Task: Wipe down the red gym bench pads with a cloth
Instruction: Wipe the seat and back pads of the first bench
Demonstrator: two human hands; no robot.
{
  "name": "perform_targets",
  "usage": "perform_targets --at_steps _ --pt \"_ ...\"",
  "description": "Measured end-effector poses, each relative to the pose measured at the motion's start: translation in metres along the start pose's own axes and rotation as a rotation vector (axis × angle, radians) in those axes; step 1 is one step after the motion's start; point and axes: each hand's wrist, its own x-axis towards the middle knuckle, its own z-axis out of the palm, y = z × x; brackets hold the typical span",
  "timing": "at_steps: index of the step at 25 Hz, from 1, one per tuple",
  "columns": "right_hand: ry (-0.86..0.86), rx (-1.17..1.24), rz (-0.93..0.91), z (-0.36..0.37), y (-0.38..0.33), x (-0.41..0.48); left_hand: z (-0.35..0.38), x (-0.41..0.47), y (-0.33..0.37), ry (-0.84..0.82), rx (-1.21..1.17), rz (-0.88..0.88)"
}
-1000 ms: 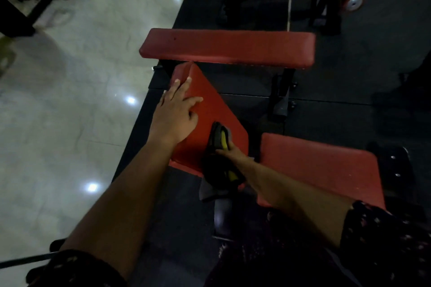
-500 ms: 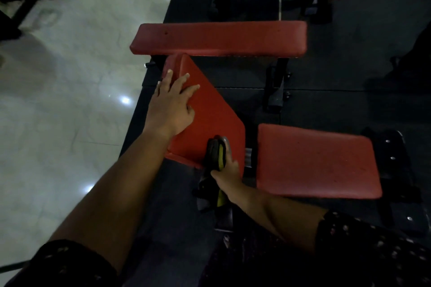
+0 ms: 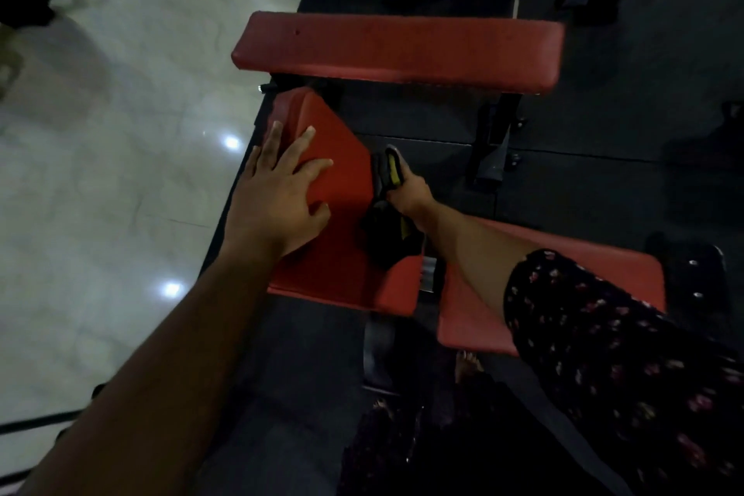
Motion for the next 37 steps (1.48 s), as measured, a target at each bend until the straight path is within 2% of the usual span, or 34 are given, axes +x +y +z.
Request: perform_targets --at_steps 6,10,13,19,21,24,26,28,30,34,37 --pt "-0.027 0.108 0.11 0.03 0.049 -0.034 0.0 0.0 0.004 0.012 0.04 -0.022" --pt "-0.053 0.105 0.073 0.063 0.072 -0.09 0.001 0.0 0.005 0.0 0.059 -0.03" --pt "-0.079 0.094 0.119 0.087 0.082 -0.128 -0.001 -0.001 0.007 -0.004 0.09 -0.029" --pt "-0.204 -0.123 0.134 0.082 0.097 -0.154 -0.004 -0.004 0.013 -0.001 0.209 0.08" --pt "-0.142 0.007 0.135 0.069 0.098 -0.147 -0.005 -0.009 0.016 -0.047 0.337 0.142" --pt "0.069 0.338 0.105 0.056 0.097 -0.137 0.008 -0.023 0.033 -0.144 0.543 0.256" --pt "0.069 0.475 0.107 0.063 0.093 -0.139 0.02 -0.033 0.043 -0.177 0.628 0.306" --pt "0.04 0.389 0.073 0.088 0.096 -0.143 0.027 -0.038 0.047 -0.203 0.742 0.313" --pt "0.087 0.263 0.033 0.116 0.101 -0.146 0.029 -0.037 0.048 -0.207 0.843 0.311" --pt "0.163 0.228 0.047 0.13 0.12 -0.138 0.035 -0.037 0.048 -0.172 0.894 0.313" --pt "0.141 0.169 0.104 0.122 0.139 -0.13 0.036 -0.039 0.046 -0.124 0.88 0.343"
